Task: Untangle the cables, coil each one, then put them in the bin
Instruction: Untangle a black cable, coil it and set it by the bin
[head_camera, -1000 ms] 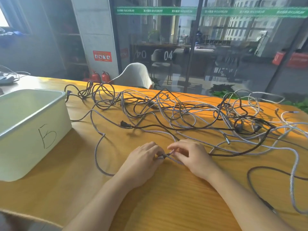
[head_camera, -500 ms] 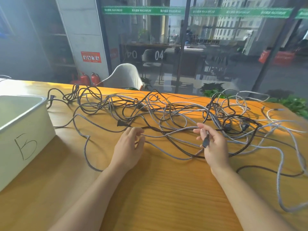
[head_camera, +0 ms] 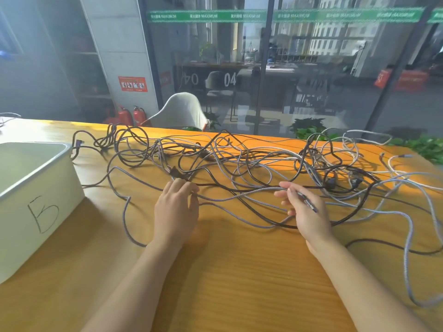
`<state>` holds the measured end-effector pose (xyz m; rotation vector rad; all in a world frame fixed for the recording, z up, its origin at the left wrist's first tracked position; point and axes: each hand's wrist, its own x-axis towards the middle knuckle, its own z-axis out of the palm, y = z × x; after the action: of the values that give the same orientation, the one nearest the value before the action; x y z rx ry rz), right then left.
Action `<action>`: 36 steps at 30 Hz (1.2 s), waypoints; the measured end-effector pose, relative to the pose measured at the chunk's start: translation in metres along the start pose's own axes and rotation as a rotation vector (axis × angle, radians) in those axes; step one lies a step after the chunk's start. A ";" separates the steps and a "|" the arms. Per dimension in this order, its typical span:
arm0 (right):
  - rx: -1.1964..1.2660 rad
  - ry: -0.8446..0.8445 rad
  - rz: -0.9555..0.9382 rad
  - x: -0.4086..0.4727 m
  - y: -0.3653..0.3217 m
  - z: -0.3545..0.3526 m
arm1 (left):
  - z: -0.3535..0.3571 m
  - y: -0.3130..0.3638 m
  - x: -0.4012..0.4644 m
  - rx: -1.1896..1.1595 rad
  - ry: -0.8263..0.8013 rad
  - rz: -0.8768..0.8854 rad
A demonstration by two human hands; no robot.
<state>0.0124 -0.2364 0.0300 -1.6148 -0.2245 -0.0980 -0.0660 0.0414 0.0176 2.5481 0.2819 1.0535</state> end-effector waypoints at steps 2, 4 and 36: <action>-0.071 -0.083 -0.014 -0.002 0.002 0.003 | -0.006 -0.003 0.001 -0.001 0.104 0.037; -0.143 -0.162 -0.031 -0.005 0.004 0.005 | -0.010 -0.003 0.001 0.013 0.178 0.057; -0.185 0.082 -0.421 0.009 -0.011 -0.005 | 0.040 0.082 0.002 -0.221 -0.358 0.201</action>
<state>0.0191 -0.2405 0.0425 -1.7217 -0.5018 -0.5198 -0.0326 -0.0425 0.0265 2.5355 -0.1801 0.6306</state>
